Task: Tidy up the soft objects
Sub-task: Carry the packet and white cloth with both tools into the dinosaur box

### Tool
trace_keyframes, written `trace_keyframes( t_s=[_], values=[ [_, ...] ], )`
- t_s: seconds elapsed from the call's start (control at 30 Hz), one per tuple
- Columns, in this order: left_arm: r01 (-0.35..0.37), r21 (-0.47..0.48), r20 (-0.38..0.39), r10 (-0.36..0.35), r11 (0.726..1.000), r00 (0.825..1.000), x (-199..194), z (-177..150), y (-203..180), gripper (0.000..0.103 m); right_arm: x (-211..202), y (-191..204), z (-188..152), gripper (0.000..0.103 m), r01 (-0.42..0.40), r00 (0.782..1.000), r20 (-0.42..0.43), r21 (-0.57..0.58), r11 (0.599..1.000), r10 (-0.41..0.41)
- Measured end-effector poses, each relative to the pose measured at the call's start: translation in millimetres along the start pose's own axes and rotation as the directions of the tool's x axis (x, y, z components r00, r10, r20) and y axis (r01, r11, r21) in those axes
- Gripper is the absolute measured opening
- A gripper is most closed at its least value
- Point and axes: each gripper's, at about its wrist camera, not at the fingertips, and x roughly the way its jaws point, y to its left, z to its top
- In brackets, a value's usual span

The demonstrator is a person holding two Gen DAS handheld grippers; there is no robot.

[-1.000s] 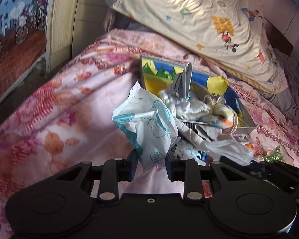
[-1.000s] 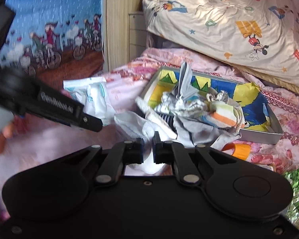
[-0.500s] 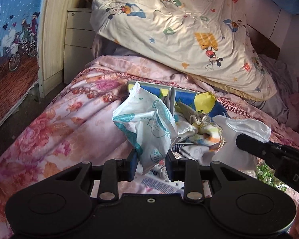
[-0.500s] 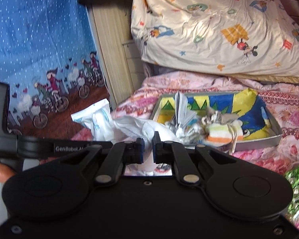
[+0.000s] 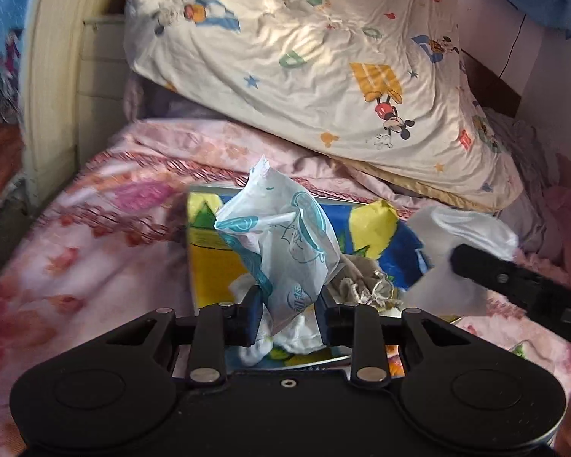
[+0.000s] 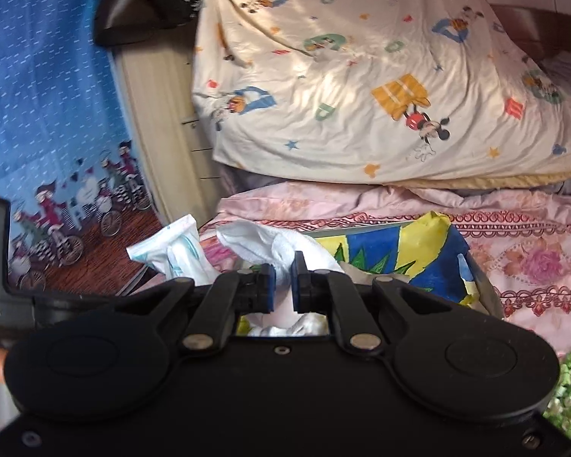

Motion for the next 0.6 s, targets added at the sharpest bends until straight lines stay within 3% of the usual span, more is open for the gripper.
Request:
trace_keyframes(
  t_s=[0.2,0.43,0.6],
  values=[
    [0.14,-0.105,-0.073,-0.148,0.985,0.986,44.1,2.1,33.3,0.031,58.2,-17.1,-3.8,0.003,0.038,0.999,-0.04,0.049,0.998,-0.036],
    [0.209,-0.285,-0.167,-0.263,0.936,0.95,87.0,-10.3,70.4,0.031,113.6,-17.5,-18.6,0.004,0.074,0.993,-0.102,0.106,0.992,-0.063],
    [0.219,-0.338,-0.176,-0.29,0.915,0.941,95.2,-7.0,87.1,0.032,145.6,-9.3,-26.8,0.004,0.1,0.987,-0.137,0.088,0.991,-0.087]
  ],
)
